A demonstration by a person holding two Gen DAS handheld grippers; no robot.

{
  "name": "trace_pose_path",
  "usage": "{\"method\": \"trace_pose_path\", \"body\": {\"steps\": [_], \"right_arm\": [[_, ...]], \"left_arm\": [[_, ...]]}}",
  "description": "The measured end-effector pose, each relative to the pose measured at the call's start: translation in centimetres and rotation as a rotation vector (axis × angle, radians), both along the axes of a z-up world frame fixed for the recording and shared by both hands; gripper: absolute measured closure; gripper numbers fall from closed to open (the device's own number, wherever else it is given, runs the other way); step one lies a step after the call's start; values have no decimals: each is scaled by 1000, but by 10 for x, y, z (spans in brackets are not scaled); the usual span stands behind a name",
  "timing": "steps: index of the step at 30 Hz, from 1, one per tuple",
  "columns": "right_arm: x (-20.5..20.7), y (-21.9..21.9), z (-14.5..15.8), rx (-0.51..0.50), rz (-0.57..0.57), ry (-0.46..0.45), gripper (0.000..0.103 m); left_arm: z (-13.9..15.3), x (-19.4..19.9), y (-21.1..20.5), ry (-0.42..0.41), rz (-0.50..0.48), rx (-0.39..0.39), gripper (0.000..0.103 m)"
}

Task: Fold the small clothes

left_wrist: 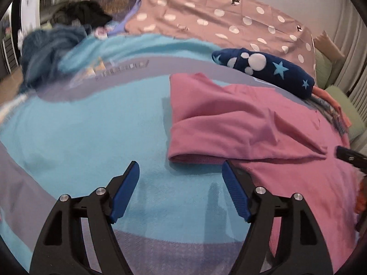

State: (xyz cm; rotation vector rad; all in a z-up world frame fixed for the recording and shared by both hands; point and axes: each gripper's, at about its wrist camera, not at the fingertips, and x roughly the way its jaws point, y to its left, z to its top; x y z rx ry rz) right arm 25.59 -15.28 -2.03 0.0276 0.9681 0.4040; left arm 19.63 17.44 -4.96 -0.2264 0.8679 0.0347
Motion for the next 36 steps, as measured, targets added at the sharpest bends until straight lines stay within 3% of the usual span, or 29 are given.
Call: {"method": "trace_pose_path", "body": {"steps": [3,4,5,6,8,11,14,16,18,20,21,27,32,36], "right_arm": [[20,5,-12,42,-15,74,23],[23,5,-14,47,-25,76,35],[26,6,-12,42,-34,71,53],[28,7,-12,47,-27,90,101],[31,-1,-5,125,-54,132,99],[22,-29,34,210,-134,21,99],[15,-69,62,193,-271,-80,99],[20,-93,64,157,-353,-88,98],[26,-116,53,139,-418,-42,90],[24,-129,37,139,-457,16,70],[20,-130,32,136,-461,22,60],[3,-119,15,94,-371,60,58],[2,-120,3,35,-356,74,57],[20,-101,-6,-86,-291,16,47]], "left_arm": [[-8,12,0,23,4,-30,27],[-8,14,-2,19,0,-23,26],[-8,17,-3,18,-8,-19,26],[-8,19,-5,18,-12,-15,26],[-10,20,-8,20,-13,5,26],[-10,17,-14,11,-24,21,24],[-7,13,-16,-8,-41,10,24],[-6,12,-19,-18,-63,-5,24],[-5,10,-25,-27,-89,-7,24],[-3,8,-30,-38,-108,2,24],[-2,7,-32,-43,-118,1,24],[1,4,-46,-59,-176,19,26],[-3,12,-57,-18,-228,40,54],[-3,27,-69,-11,-249,84,64]]}}
